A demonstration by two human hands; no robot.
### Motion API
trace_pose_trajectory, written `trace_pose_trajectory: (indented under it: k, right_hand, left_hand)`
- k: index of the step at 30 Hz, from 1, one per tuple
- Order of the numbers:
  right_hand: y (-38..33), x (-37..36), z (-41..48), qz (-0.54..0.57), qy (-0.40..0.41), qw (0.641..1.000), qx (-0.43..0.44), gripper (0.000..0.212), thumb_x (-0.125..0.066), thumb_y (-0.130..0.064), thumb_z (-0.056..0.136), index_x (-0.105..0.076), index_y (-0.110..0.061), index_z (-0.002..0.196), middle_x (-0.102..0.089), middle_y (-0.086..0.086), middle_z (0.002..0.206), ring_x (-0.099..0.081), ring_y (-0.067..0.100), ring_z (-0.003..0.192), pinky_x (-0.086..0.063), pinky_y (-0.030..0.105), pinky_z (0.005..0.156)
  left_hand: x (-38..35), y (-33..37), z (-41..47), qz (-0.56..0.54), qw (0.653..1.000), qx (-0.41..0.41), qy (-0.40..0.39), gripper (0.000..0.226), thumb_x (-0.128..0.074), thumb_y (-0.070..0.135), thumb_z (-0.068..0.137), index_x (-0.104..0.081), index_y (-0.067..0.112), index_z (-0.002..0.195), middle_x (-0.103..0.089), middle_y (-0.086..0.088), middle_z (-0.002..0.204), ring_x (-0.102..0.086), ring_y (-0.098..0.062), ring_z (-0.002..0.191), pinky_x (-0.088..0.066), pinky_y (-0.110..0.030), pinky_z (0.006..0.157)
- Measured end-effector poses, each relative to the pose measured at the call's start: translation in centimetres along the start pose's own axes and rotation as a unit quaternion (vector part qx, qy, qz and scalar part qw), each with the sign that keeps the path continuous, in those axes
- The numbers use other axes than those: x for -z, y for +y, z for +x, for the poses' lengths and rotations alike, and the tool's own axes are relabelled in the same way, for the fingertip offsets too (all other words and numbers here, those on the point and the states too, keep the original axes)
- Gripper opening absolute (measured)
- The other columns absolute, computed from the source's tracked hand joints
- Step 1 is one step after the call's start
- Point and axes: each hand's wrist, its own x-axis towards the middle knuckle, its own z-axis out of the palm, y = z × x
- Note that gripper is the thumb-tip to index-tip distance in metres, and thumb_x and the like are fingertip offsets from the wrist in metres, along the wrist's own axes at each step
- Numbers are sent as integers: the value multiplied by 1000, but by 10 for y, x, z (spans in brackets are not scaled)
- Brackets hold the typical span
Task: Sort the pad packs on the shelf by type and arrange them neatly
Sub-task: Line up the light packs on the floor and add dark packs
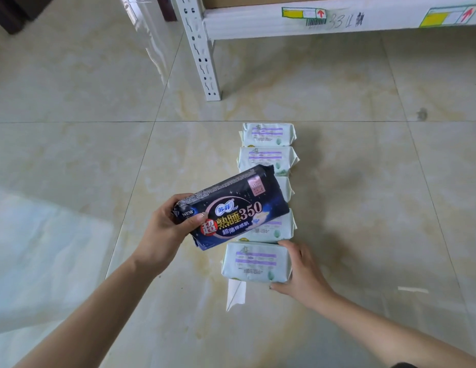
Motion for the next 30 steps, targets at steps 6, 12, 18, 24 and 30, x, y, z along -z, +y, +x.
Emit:
trace_pose_trajectory:
  k: [6,12,18,24,30]
  right_hand:
    - [2,57,-8,17,125,991,47,98,-53,-66,50,-33,-23,136,-35,-2,124,-28,13,120,-28,37,104]
    - [-31,132,-23,385,18,920,71,73,-62,-65,55,-34,-49,121,-46,-14,130,-47,-10,114,-43,18,89]
    - [1,129,-41,479,45,873,-75,82,-65,-74,50,-53,-22,112,-63,-4,116,-58,11,106,-45,39,96]
    - [46,107,-45,511,171,820,-192,16,-45,-30,94,-46,-21,81,-63,5,81,-60,19,73,-44,36,83]
    - [64,98,-46,527,254,783,-210,14,-47,-20,94,-47,-21,80,-53,2,76,-56,14,65,-46,28,69]
  left_hand:
    - [-16,-1,6,12,999,3,-33,44,-79,23,53,-62,13,92,-72,-5,84,-67,-22,81,-56,-35,79]
    - [-59,5,13,98,989,-26,-108,25,-64,-10,77,-56,12,85,-69,8,71,-63,-3,66,-51,-15,62]
    - [-120,-21,15,235,954,-46,-181,34,-68,-3,77,-52,27,80,-58,10,76,-51,-3,66,-43,-13,66]
    - [-160,-53,6,471,825,-138,-280,44,-57,14,88,-44,21,129,-59,0,115,-55,-24,99,-44,-26,84]
    - [-169,-64,5,568,709,-238,-345,54,-42,11,96,-29,33,143,-31,-1,147,-52,-30,115,-45,-38,95]
